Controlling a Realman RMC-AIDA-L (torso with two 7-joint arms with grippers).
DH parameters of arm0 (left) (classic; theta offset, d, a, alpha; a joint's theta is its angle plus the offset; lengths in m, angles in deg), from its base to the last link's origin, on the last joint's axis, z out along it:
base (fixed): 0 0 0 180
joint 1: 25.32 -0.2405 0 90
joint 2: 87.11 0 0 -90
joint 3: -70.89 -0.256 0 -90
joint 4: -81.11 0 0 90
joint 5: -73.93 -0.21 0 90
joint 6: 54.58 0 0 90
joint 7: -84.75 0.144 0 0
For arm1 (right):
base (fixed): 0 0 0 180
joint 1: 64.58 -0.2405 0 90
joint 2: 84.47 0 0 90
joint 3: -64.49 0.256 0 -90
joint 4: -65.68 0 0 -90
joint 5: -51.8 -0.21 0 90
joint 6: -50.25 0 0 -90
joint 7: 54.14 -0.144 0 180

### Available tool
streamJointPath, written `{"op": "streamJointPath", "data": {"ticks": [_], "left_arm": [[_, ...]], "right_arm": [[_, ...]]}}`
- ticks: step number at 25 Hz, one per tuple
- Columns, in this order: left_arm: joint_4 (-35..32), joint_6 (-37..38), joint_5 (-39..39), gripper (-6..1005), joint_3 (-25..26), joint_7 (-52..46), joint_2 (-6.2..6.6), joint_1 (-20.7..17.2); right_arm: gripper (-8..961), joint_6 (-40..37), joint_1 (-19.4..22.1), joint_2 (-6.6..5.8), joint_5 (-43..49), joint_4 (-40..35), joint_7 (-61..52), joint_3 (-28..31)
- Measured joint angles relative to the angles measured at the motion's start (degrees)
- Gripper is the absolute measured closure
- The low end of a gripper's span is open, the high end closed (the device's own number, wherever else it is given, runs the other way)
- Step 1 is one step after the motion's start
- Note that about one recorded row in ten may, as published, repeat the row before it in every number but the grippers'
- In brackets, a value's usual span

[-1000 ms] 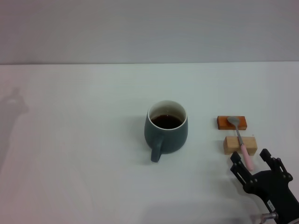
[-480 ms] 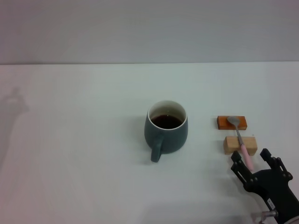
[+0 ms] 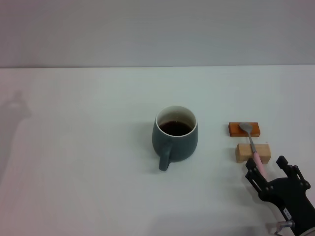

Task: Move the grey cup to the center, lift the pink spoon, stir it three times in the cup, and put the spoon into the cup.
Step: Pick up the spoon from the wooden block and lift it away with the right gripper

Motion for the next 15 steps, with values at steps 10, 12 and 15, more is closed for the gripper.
{"op": "streamJointPath", "data": {"ticks": [10,12,15], "left_arm": [[-0.01,0.02,0.00,1001,0.00,0.00,0.00,0.06],[-0.04,0.12,0.00,1001,0.00,0.00,-0.03,0.06],[-0.05,0.27,0.00,1001,0.00,0.00,-0.06,0.09]], "right_arm": [[136,0.02,-0.13,-0.07,-0.08,0.07,0.00,-0.38],[136,0.06,-0.13,-0.08,-0.08,0.07,0.00,-0.44],[136,0.31,-0.13,-0.08,-0.08,0.10,0.00,-0.46]]}}
